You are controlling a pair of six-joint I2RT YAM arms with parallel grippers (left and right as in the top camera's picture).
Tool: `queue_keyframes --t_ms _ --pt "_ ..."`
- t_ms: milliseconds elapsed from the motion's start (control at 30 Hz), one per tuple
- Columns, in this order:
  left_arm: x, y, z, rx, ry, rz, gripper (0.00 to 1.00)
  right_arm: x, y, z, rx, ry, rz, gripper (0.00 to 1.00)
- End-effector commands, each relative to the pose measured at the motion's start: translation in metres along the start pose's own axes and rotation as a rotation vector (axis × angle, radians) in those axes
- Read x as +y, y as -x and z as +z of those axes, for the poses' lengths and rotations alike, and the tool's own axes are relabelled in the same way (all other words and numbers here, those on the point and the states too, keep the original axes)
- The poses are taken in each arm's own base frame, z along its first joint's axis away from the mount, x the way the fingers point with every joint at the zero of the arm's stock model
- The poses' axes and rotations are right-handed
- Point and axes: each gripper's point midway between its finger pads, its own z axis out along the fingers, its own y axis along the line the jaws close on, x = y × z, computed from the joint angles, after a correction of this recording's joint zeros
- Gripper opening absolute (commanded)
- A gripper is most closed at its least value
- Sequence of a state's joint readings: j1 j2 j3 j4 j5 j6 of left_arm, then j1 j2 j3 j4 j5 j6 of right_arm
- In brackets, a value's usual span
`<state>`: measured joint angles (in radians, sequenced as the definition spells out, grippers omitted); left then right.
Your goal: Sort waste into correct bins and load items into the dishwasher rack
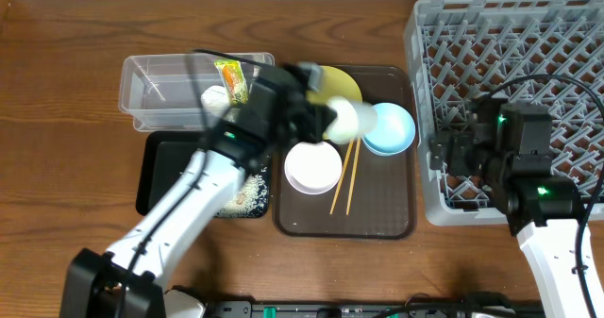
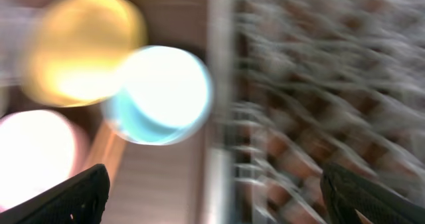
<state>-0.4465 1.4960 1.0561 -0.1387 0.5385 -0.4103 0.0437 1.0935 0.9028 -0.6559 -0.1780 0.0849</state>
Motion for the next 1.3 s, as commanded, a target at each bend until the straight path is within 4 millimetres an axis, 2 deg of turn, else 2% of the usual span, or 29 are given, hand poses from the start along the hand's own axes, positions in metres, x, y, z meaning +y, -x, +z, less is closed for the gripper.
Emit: queue_keyframes --t_ms 0,100,200,333,467,533,633,700,900,1167,1200,1267 --pt "-0.017 0.007 -0.01 0.082 -0.252 -0.216 0.06 0.069 0.004 -0.012 -0.002 0.417 -0.103 0.99" --pt "-0.043 0.009 -0.023 0.167 -0.509 -0.21 0.06 0.106 -0.003 -0.024 0.004 0.668 -0.197 0.99" --pt "-0.053 0.001 -0.027 0.238 -0.595 -0.231 0.06 0.131 -0.006 -0.032 -0.015 0.842 -0.277 0.99" --pt "-0.067 -0.01 -0.033 0.303 -0.664 -0.217 0.06 0.143 0.003 -0.031 -0.067 0.936 -0.323 0.99" --pt "-0.073 -0.015 -0.037 0.336 -0.701 -0.211 0.07 0.155 0.019 -0.045 -0.171 1.047 -0.396 0.99" --pt "-0.074 -0.015 -0.038 0.343 -0.705 -0.217 0.06 0.159 0.024 -0.053 -0.214 1.087 -0.431 0.95" --pt "-0.074 -0.015 -0.038 0.344 -0.704 -0.221 0.06 0.164 0.027 -0.062 -0.251 1.138 -0.464 0.84" --pt "-0.074 -0.015 -0.038 0.349 -0.702 -0.235 0.06 0.164 0.027 -0.062 -0.249 1.141 -0.463 0.83" --pt "-0.074 -0.015 -0.038 0.354 -0.699 -0.248 0.06 0.165 0.023 -0.062 -0.227 1.145 -0.446 0.64" --pt "-0.074 -0.015 -0.038 0.357 -0.699 -0.256 0.06 0.165 0.024 -0.061 -0.229 1.14 -0.45 0.5" --pt "-0.074 -0.015 -0.038 0.357 -0.699 -0.256 0.07 0.164 0.024 -0.06 -0.229 1.135 -0.449 0.5" --pt "-0.074 -0.015 -0.038 0.354 -0.696 -0.255 0.22 0.163 0.025 -0.057 -0.228 1.115 -0.447 0.5"
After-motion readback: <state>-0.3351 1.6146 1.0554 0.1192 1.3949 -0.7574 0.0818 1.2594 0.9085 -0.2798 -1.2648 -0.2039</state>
